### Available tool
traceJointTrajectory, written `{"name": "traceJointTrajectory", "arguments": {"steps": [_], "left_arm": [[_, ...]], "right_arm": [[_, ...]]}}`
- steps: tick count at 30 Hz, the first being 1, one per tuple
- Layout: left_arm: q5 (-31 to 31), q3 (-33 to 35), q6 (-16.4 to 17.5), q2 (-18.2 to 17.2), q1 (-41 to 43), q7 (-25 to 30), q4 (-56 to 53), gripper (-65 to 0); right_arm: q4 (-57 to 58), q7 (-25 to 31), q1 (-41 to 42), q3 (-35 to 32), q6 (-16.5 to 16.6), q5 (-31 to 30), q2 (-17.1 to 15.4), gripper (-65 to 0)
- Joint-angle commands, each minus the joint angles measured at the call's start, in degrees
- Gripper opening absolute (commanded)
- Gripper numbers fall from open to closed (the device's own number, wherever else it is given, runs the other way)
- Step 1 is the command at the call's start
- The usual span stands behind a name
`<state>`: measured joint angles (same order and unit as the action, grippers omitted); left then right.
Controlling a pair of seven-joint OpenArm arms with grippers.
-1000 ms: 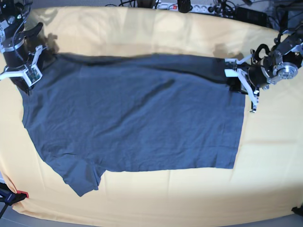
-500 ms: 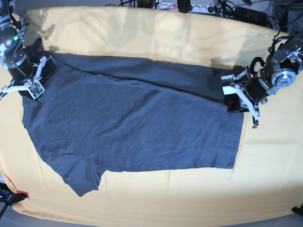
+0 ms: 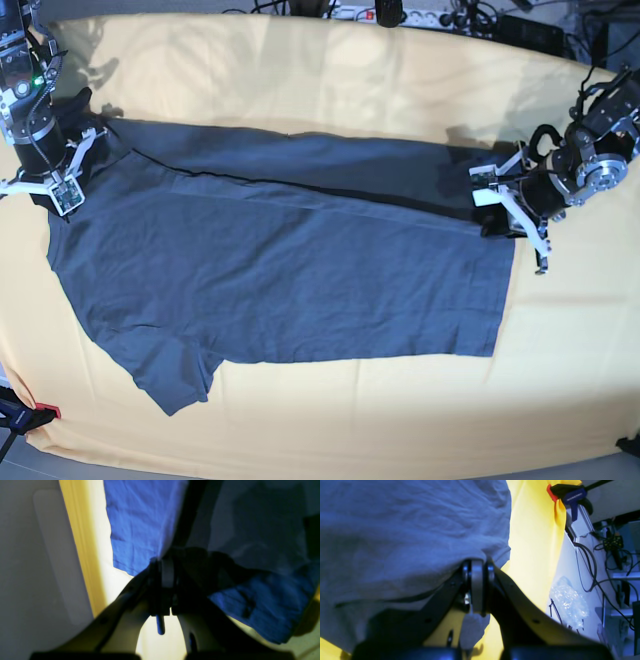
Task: Fold the T-shirt properly
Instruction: 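Lower the held edge back over the shirt body with both grippers, then adjust both grippers' hold on the shirt's side edge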
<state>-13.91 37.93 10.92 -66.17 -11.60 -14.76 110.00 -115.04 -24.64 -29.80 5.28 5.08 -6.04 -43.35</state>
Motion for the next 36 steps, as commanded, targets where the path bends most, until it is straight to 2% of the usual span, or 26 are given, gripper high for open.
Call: {"name": "traceJointTrajectory", "arguments": {"steps": [1, 2, 4, 5, 7, 8, 9, 10, 11, 12, 13, 15, 18, 21, 22, 23, 24, 25, 26, 27, 28, 29, 30, 32, 36], "left_arm": [[-0.2, -0.5, -1.1, -1.3, -1.0, 0.2, -0.1, -65.0], [-0.2, -0.5, -1.1, -1.3, -1.0, 0.2, -0.5, -64.4], [-0.2, -0.5, -1.2, -1.3, -1.0, 0.8, -1.4, -49.7], [-0.5, -0.5, -2.2, -1.3, -1.2, 0.8, -1.8, -41.6], [-0.4, -0.5, -7.2, -1.3, -2.0, 0.7, -2.6, -30.1], [0.1, -0.5, -10.6, -1.3, -2.4, 0.4, -2.8, -28.0], [1.4, -0.5, -13.6, -1.3, -2.4, 0.0, -2.8, -27.7], [3.0, -0.5, -15.6, -1.3, -2.4, -0.6, -2.8, -27.7], [5.3, -0.5, -15.6, -1.3, -2.3, -0.9, -2.6, -27.7], [7.7, -0.5, -14.7, -1.3, -2.1, -2.0, -2.4, -27.8], [9.7, -0.5, -12.0, -1.3, -2.1, -3.3, -2.2, -28.0], [11.5, -0.5, -4.7, -1.3, -2.1, -4.6, -1.7, -28.0], [13.6, -0.5, 2.8, -1.3, -2.1, -4.5, -1.2, -28.0], [14.1, -0.5, 12.7, -1.3, -2.1, -4.3, -0.9, -28.0], [15.3, -0.5, 13.9, -1.3, -2.1, -4.2, -0.9, -28.0], [16.6, -0.5, 13.8, -1.3, -2.1, -4.2, -0.9, -28.4], [18.0, -0.5, 12.2, -1.3, -2.1, -4.2, -0.9, -31.1], [19.0, -0.5, 9.2, -1.2, -2.1, -4.2, -0.9, -37.2], [19.6, -0.5, 5.7, -0.9, -2.1, -4.3, -0.9, -46.7], [20.1, -0.5, 2.4, -0.4, -2.2, -5.0, -0.9, -59.1], [20.5, -0.5, 1.0, 0.1, -2.3, -5.1, -0.9, -65.0], [20.5, -0.5, 1.4, 0.3, -2.3, -5.1, -0.9, -65.0], [20.7, -0.5, 4.1, 0.3, -2.1, -5.2, -0.6, -65.0], [20.6, -0.5, 12.2, 0.1, -1.9, -5.6, 0.0, -65.0], [20.6, -0.5, 21.9, -1.7, -1.4, -6.8, 0.8, -65.0]], "right_arm": [[-0.7, 1.0, 0.3, 0.6, -0.7, 0.2, -1.1, -60.0], [-0.7, 1.2, 0.3, 0.6, -0.1, -0.2, -1.1, -51.6], [-0.7, 1.6, 0.4, 0.6, 1.3, 0.1, -1.1, -35.1], [-0.7, 1.4, 1.1, 0.6, 1.4, 0.6, -1.1, -29.9], [-0.7, -0.1, 3.6, 0.6, -2.7, 1.9, -1.1, -28.4], [-0.7, -1.3, 5.0, 0.6, -5.9, 1.8, -1.1, -28.4], [-0.7, -2.8, 6.3, 0.6, -7.3, 1.7, -1.1, -28.5], [-0.7, -4.7, 7.2, 0.6, -6.7, 1.2, -1.1, -29.1], [-0.7, -6.6, 7.9, 0.6, -3.7, -0.4, -1.1, -29.3], [-0.7, -8.6, 8.4, 0.6, 0.7, -2.9, -1.1, -29.3], [-0.7, -10.6, 8.5, 0.6, 5.4, -6.2, -1.1, -29.3], [-0.7, -13.3, 8.4, 0.6, 12.9, -12.1, -1.1, -29.2], [-0.8, -15.3, 8.4, 0.6, 18.7, -16.2, -1.1, -29.2], [-0.8, -16.8, 8.3, 0.6, 24.1, -19.4, -1.1, -29.2], [-0.8, -17.8, 8.3, 0.6, 25.9, -21.0, -1.1, -29.3], [-0.8, -18.7, 8.2, 0.6, 26.0, -22.0, -1.1, -32.1], [-0.7, -18.9, 7.8, 0.6, 25.2, -22.3, -1.1, -38.5], [-0.7, -18.9, 7.5, 0.6, 23.5, -22.3, -1.1, -48.1], [-0.7, -18.8, 7.4, 0.6, 22.2, -22.3, -1.1, -59.4], [-0.7, -18.6, 7.4, 0.6, 21.5, -22.3, -1.1, -65.0], [-0.7, -18.5, 7.4, 0.6, 21.4, -22.3, -1.1, -65.0], [-0.7, -18.5, 7.4, 0.6, 22.3, -22.3, -1.1, -65.0], [-0.7, -18.7, 7.1, 0.6, 24.8, -22.8, -1.1, -65.0], [-0.7, -19.2, 5.6, 0.6, 29.1, -23.4, -1.1, -63.7], [-0.7, -21.3, 1.9, 0.6, 32.1, -24.0, -1.1, -57.2]]}}
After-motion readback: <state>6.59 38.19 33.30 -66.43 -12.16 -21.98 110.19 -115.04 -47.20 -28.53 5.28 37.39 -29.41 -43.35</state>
